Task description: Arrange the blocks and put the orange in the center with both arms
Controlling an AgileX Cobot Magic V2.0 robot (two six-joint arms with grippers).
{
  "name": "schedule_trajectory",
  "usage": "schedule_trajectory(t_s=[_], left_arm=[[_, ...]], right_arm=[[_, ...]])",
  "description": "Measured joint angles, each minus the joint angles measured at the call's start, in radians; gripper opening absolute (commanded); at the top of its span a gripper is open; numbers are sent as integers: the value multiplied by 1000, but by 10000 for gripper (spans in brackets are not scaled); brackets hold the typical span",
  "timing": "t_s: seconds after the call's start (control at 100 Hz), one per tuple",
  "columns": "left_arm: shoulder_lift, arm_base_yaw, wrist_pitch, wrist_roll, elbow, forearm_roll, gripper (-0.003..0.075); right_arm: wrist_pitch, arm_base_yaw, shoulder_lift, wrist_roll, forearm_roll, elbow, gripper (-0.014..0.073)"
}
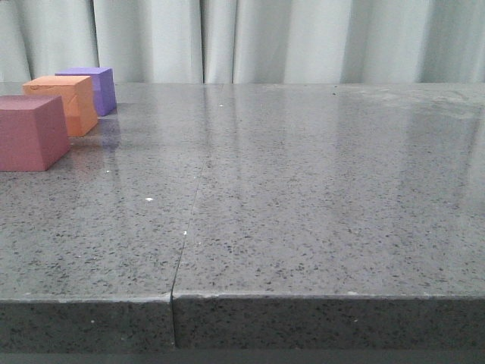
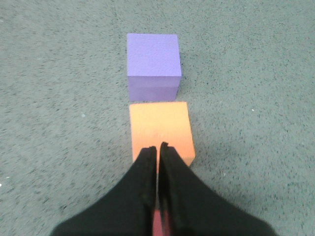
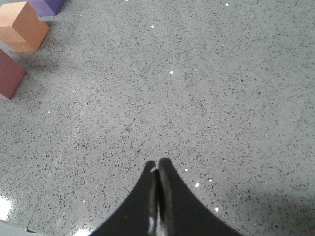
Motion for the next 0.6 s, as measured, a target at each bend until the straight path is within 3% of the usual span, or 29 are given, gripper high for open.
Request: schedule_trajectory(t_s=[0.6], left_arm=[[-558,0,-52,0,289,38,-20]], right_arm=[[0,0,0,0,0,0,-57]])
